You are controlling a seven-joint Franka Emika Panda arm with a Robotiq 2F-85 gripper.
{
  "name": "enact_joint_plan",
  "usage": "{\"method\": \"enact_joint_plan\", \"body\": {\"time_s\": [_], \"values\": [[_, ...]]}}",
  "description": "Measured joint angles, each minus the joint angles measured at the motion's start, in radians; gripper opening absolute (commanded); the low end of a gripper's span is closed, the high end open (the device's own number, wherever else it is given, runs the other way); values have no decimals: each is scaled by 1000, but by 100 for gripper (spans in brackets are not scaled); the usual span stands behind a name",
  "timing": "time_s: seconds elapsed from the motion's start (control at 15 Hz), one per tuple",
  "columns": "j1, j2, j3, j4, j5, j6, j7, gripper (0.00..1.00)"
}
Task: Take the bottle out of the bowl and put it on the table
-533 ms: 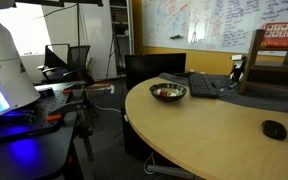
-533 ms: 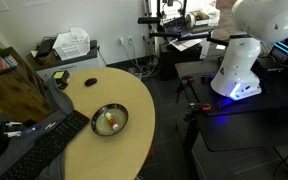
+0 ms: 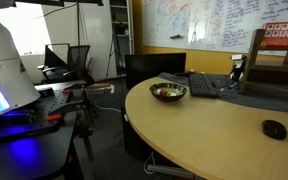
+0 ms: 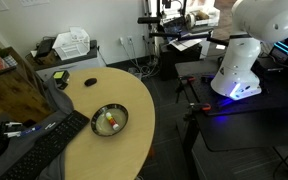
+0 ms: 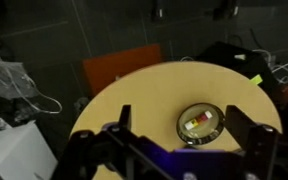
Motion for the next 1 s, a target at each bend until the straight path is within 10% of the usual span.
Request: {"method": "enact_joint_plan", "body": {"time_s": [0.47, 1.0], "values": [[54, 205, 353, -19, 179, 99, 591, 100], [71, 642, 436, 160, 351, 452, 991, 100]]}}
